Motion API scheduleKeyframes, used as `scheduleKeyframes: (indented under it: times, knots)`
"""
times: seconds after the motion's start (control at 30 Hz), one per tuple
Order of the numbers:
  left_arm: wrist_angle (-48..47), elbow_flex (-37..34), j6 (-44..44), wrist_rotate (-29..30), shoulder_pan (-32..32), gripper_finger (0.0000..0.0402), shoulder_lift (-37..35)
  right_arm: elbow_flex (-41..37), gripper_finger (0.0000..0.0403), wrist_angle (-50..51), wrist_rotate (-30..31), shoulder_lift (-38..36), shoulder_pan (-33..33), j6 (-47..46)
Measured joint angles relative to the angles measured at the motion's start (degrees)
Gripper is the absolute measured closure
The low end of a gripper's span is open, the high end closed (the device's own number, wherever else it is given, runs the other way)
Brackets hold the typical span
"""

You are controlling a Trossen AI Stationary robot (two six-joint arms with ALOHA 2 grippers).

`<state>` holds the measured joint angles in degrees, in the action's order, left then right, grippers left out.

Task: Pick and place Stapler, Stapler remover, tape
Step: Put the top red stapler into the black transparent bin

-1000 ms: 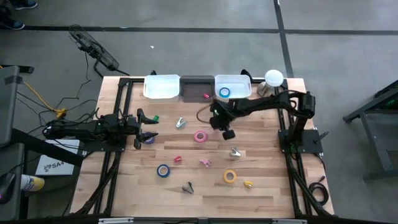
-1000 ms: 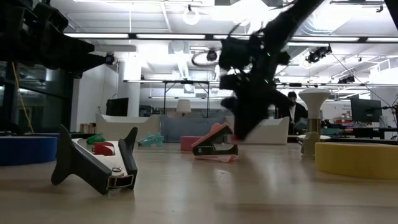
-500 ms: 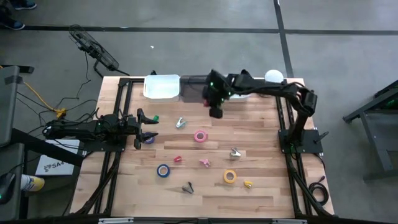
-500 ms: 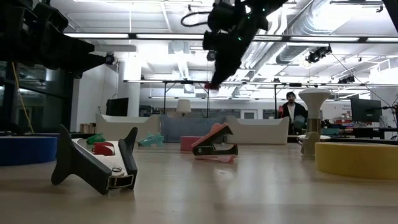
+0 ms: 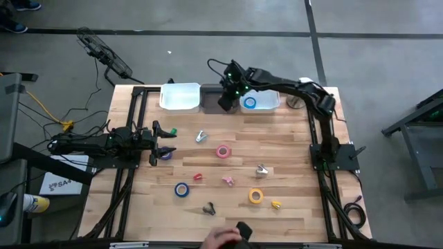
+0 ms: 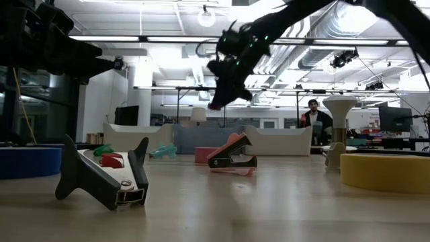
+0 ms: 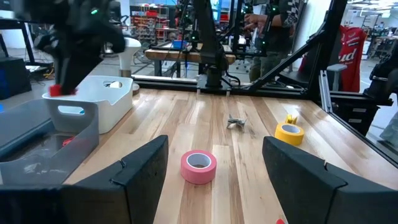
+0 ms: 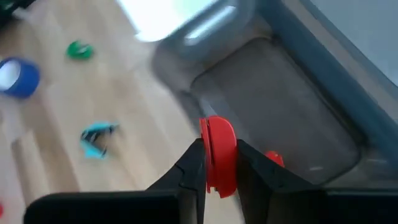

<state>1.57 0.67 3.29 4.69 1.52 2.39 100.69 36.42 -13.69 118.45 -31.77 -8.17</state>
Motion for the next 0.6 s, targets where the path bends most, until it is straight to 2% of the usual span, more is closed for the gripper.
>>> scheduleKeyframes:
  times: [0.17,0.33,0.6]
  knots:
    - [0.00,0.00,0.00,-0.03,-0.02,0.0143,0.00,7.03,0.0346,3.55,-1.52,6.48,-1.91,-4.71]
    - [0.00,0.00,0.00,-0.05,-0.01,0.0143,0.00,13.78,0.0346,9.95,-2.82,11.91,-2.36,-4.95]
    - [0.00,0.00,0.00,-0.07,-0.02,0.0143,-0.01,17.84,0.0345,13.14,-4.74,15.07,-2.25,-6.24]
